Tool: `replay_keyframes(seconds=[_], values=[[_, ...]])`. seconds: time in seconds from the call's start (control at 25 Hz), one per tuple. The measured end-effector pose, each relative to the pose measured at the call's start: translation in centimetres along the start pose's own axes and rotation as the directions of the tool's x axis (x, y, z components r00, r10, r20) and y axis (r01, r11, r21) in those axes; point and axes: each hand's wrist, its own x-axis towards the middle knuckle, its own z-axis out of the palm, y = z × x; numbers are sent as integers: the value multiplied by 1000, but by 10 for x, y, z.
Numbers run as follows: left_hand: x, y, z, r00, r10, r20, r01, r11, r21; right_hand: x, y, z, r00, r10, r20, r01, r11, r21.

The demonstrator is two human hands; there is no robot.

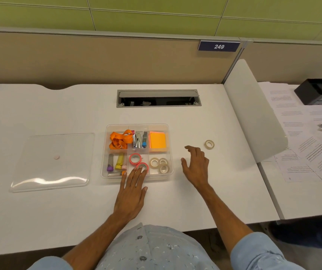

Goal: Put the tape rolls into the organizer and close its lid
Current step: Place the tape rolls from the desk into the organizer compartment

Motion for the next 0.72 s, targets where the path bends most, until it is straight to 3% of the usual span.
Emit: replay_keyframes(seconds=[0.24, 0.48, 0.72], values=[[-1, 1, 0, 1000, -9, 15, 9, 1000, 13, 35, 35, -21, 956, 262, 131, -243, 959, -145], [0, 3, 1, 1000, -22, 11, 22, 1000, 19, 47, 55, -31, 955, 262, 140, -229, 950, -213], [0, 4, 1, 999, -32, 8, 32, 999, 9, 28, 54, -19, 977, 208, 44, -193, 956, -221]])
